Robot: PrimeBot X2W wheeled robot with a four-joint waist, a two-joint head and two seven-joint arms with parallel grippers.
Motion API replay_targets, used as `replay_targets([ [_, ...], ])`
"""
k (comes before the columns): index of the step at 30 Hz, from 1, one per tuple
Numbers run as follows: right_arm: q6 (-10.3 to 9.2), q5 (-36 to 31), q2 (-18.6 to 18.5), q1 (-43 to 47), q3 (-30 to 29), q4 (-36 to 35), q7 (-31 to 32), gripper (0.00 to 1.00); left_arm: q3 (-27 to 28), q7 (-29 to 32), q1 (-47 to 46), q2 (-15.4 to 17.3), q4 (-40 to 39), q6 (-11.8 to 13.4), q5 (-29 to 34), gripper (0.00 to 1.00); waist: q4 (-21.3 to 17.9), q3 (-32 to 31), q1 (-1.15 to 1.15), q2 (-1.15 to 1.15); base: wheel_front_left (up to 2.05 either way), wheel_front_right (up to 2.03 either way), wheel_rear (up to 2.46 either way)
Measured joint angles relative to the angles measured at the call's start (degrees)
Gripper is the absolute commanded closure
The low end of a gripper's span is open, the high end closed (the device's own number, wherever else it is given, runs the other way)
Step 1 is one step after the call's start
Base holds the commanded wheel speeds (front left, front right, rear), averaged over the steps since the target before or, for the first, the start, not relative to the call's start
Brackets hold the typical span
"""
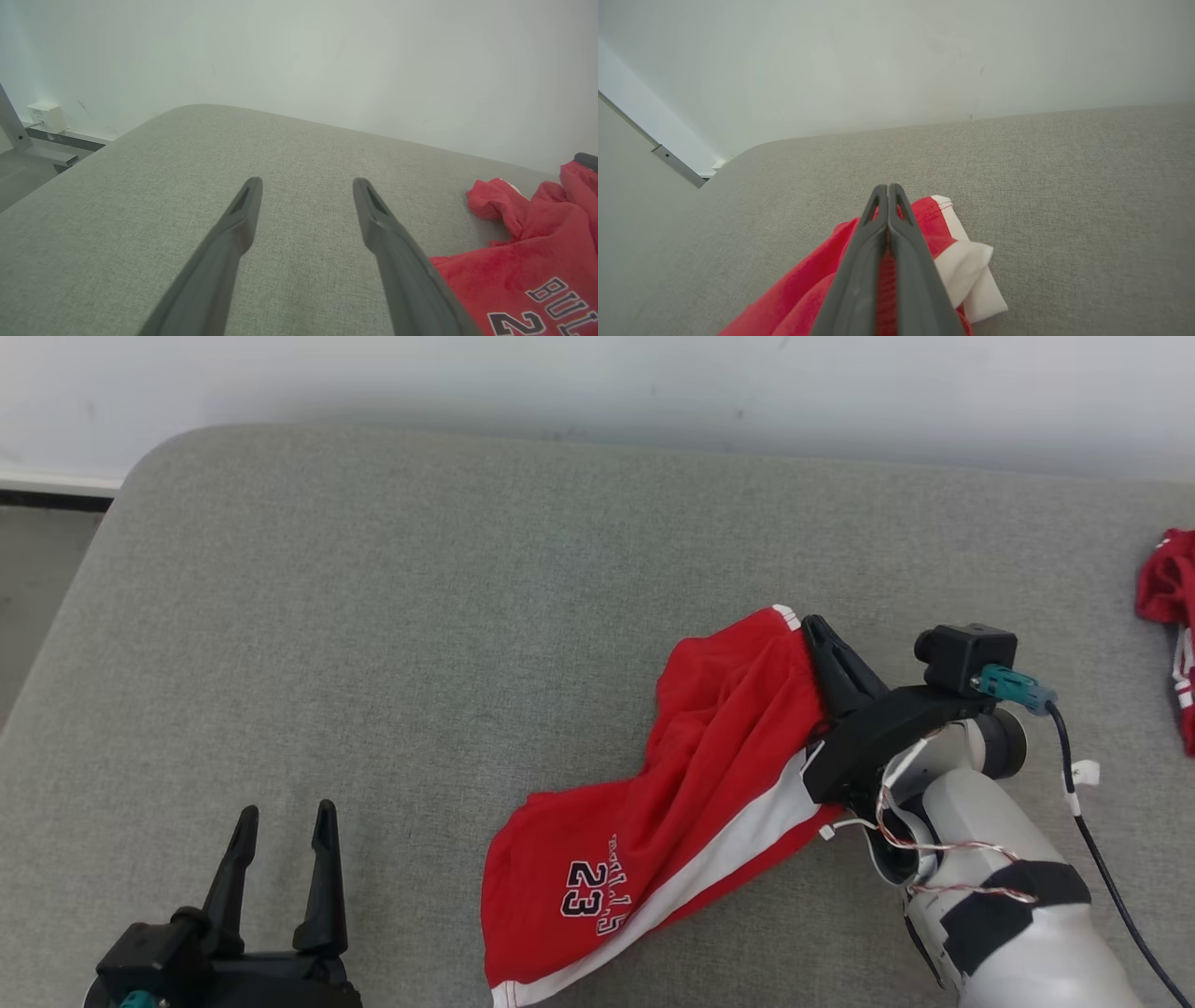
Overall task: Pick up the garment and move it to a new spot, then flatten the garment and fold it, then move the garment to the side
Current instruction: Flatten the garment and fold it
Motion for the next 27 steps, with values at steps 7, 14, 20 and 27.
replay_targets([
  [7,0.0,-0.5,1.5,-5.4,3.8,11.7,-3.5,0.77,0.1,0.0,-0.9,0.0,0.9,0.0,-0.4,0.0,0.7,1.6,0.0,0.0,0.0,0.0,0.0],
  [14,0.0,2.0,1.5,-6.4,6.9,14.2,-7.1,0.0,0.6,0.0,-0.9,0.0,1.2,0.0,-0.4,0.0,-0.6,0.9,0.0,0.0,0.0,0.0,0.0],
  [20,0.0,6.1,-1.7,-1.3,9.3,8.6,-10.1,0.0,1.7,0.0,0.2,0.0,1.1,0.0,0.0,0.0,-2.7,-1.0,0.0,0.0,0.0,0.0,0.0],
  [27,0.0,6.6,-6.3,6.5,5.9,-2.6,-10.6,0.0,3.0,0.0,2.3,0.0,0.2,0.2,0.7,0.0,-4.9,-3.0,-0.01,0.0,0.0,0.0,0.0],
])
